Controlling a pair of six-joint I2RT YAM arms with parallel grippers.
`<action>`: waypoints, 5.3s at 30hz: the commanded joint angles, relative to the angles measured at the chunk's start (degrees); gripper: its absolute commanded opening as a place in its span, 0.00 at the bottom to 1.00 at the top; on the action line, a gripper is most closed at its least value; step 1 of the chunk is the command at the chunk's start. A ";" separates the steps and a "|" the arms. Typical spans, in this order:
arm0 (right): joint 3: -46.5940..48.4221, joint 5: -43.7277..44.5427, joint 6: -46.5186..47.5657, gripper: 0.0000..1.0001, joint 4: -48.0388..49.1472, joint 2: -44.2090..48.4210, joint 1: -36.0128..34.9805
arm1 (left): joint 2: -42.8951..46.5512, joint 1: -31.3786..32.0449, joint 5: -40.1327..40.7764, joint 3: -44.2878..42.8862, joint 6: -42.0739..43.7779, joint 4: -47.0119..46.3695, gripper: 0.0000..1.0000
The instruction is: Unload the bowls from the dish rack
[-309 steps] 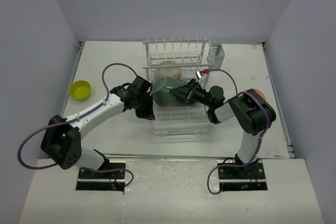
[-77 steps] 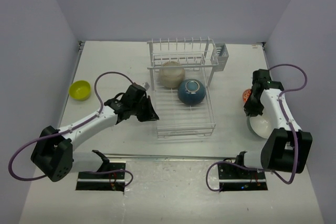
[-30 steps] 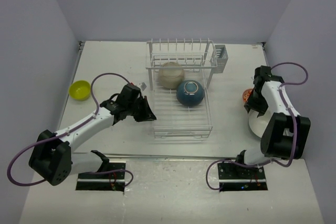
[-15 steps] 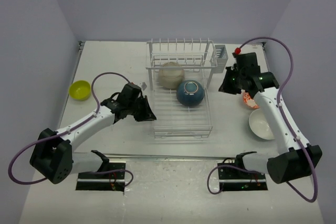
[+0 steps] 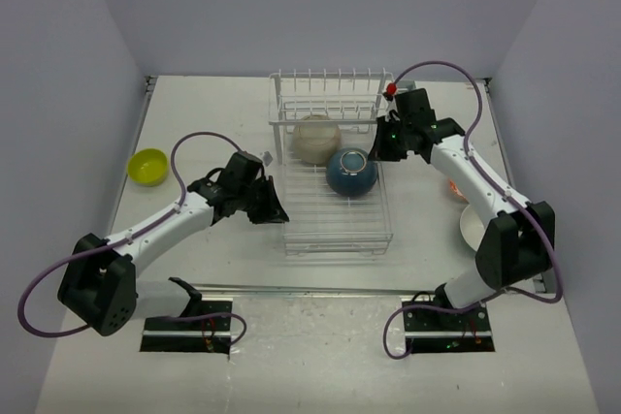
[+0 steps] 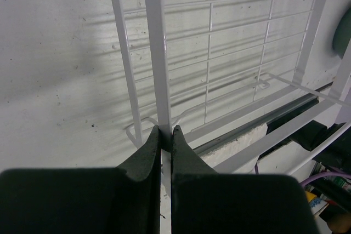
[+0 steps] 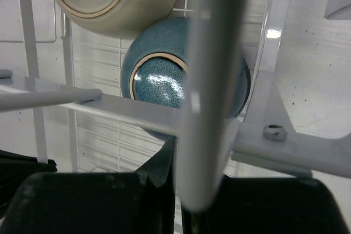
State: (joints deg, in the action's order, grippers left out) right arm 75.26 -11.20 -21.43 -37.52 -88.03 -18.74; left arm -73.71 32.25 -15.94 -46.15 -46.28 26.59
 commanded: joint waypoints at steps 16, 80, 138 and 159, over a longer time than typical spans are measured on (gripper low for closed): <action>-5.47 2.41 -2.56 0.00 11.67 -1.80 -6.48 | -3.28 -0.43 0.74 -2.19 2.78 3.21 0.00; -31.40 30.63 11.50 0.00 53.42 9.11 -17.91 | -8.82 -0.43 2.50 -4.74 8.14 6.99 0.00; -19.38 30.63 -5.02 0.45 13.64 27.30 -38.21 | -14.79 -0.43 4.08 -9.04 6.47 3.73 0.00; -27.80 -5.23 -20.23 0.91 14.23 21.33 -19.32 | -13.39 -0.43 3.03 -9.04 6.64 4.08 0.00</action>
State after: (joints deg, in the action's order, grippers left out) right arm 47.27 -11.29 -39.48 -24.64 -65.45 -38.46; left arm -84.16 31.53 -18.04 -57.23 -42.50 36.93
